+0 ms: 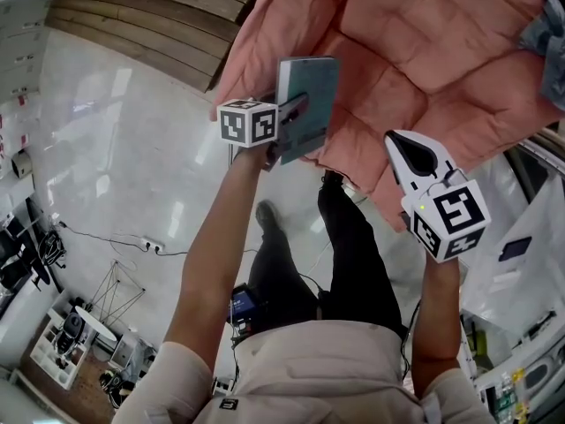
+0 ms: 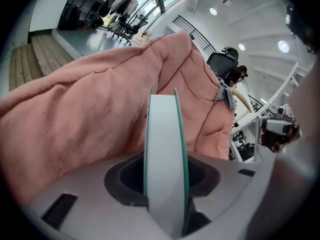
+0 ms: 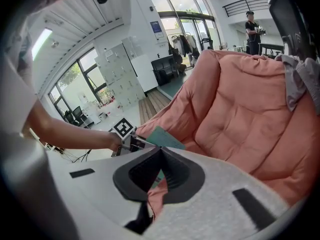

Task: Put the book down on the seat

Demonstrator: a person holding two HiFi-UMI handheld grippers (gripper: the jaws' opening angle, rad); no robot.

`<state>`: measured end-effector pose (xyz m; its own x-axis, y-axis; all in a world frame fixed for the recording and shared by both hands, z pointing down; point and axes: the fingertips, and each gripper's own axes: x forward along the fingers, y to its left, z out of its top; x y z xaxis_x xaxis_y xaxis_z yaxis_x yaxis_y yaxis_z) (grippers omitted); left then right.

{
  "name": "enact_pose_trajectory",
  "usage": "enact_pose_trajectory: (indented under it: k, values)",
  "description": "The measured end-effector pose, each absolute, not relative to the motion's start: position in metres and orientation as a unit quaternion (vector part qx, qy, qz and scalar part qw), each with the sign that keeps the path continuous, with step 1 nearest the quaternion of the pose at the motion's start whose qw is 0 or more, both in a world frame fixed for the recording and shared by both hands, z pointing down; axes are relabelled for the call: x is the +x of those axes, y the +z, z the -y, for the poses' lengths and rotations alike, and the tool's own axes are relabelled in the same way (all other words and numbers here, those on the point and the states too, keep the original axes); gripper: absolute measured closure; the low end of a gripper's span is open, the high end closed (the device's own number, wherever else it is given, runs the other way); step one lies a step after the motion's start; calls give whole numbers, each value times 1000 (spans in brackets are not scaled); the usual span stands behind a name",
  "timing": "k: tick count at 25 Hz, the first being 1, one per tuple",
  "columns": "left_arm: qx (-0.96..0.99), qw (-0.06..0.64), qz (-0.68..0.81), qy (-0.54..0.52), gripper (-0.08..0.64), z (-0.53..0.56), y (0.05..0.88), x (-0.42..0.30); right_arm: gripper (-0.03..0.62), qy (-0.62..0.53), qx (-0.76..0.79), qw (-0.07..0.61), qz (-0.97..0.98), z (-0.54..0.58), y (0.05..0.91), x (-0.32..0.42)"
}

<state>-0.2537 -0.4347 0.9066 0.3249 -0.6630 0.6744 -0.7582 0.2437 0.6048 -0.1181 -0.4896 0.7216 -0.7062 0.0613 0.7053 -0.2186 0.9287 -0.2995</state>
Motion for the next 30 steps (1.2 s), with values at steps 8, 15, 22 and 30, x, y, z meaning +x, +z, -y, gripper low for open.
enact_pose_trajectory:
  k: [8, 15, 22, 30]
  values:
    - [599, 536, 587, 93, 402, 434, 924, -254, 600, 186, 49, 388, 901, 490, 726, -108]
    - [614, 488, 601, 154, 359, 432, 909, -256, 600, 191, 46, 387, 901, 485, 722, -110]
    - [610, 400, 652, 207, 359, 429, 865, -287, 598, 189, 39, 386, 902, 471, 714, -115]
    - [614, 354, 671, 220, 359, 409, 808, -300, 598, 179, 35, 376, 909, 451, 681, -125]
